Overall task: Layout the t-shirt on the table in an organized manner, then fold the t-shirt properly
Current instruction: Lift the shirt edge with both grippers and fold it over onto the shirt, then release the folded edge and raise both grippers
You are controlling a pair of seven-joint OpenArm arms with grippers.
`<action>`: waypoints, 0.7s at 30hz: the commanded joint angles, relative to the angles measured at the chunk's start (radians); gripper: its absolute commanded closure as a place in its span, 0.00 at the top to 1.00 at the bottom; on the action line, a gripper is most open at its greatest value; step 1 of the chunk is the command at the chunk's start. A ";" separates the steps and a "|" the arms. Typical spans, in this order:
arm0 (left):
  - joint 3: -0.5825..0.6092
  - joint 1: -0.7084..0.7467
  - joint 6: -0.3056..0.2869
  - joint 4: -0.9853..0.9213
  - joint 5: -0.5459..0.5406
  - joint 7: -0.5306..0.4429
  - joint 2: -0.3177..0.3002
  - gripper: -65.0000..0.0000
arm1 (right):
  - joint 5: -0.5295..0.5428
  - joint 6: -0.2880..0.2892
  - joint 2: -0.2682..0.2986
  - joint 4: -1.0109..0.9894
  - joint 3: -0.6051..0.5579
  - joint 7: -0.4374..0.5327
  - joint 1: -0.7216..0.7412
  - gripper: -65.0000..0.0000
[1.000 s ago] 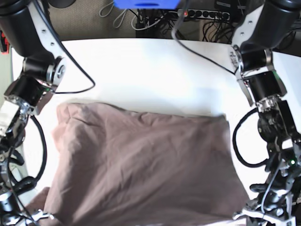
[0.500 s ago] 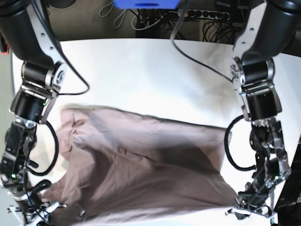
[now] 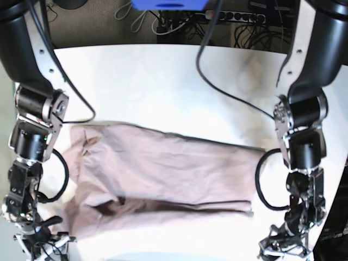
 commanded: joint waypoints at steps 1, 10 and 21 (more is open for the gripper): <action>-0.002 -0.062 -0.008 -0.010 -0.008 -0.033 -0.007 0.65 | 0.012 -0.008 0.008 0.018 -0.002 0.032 0.043 0.56; -0.005 0.102 -0.012 0.213 -0.018 0.157 -0.047 1.00 | 0.018 -0.008 0.034 0.315 0.007 -0.166 -0.128 0.54; 0.001 0.538 -0.014 0.550 -0.008 0.177 -0.087 1.00 | 0.020 -0.005 -0.103 0.878 0.007 -0.255 -0.683 0.54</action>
